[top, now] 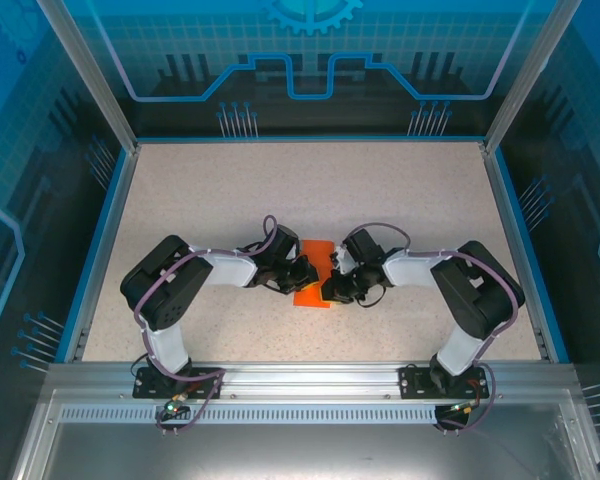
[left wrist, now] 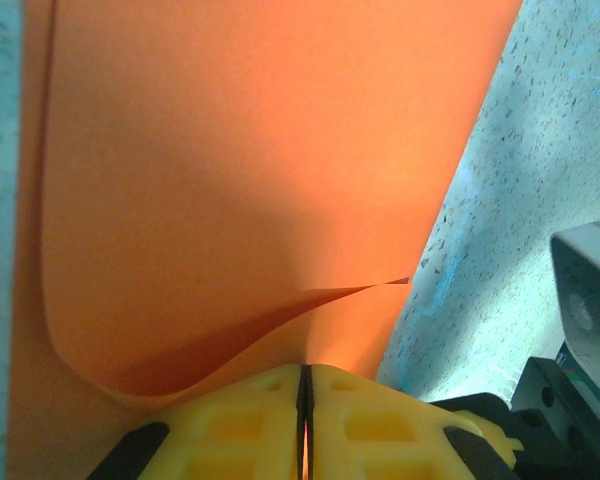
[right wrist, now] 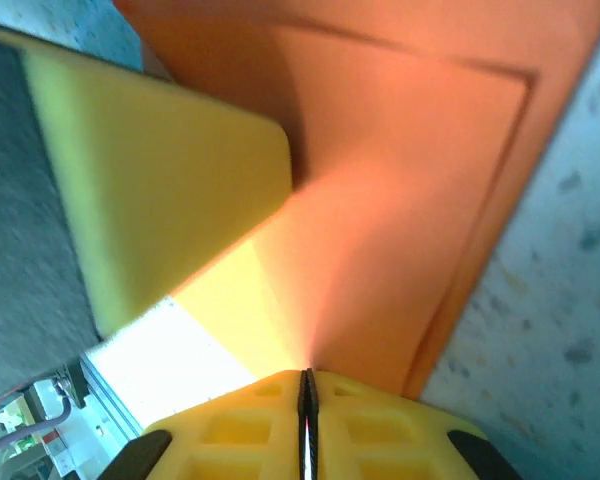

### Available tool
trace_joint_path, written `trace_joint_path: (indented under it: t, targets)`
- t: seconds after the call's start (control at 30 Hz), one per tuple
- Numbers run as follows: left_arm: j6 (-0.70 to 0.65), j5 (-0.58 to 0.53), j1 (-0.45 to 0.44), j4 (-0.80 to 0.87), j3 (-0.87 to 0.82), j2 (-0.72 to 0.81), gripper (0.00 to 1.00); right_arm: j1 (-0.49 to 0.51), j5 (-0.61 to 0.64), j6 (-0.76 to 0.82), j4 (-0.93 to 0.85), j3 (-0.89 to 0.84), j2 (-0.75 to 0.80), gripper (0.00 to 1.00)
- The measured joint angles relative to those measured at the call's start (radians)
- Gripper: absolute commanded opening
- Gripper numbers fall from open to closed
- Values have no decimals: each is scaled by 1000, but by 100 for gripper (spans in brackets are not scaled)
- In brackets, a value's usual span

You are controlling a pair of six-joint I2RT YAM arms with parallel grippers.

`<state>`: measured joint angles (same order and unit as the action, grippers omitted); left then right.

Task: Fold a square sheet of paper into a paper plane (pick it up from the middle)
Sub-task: Fold the triangle a second time at the center of the table.

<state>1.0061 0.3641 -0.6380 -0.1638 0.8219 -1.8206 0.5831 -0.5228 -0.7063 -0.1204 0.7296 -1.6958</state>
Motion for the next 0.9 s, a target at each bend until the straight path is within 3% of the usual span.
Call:
trace_joint_path:
  t: [0.9]
  targets:
    - [0,-1,-1,2,0,0,11,0,1,29,-35,-100,116,11]
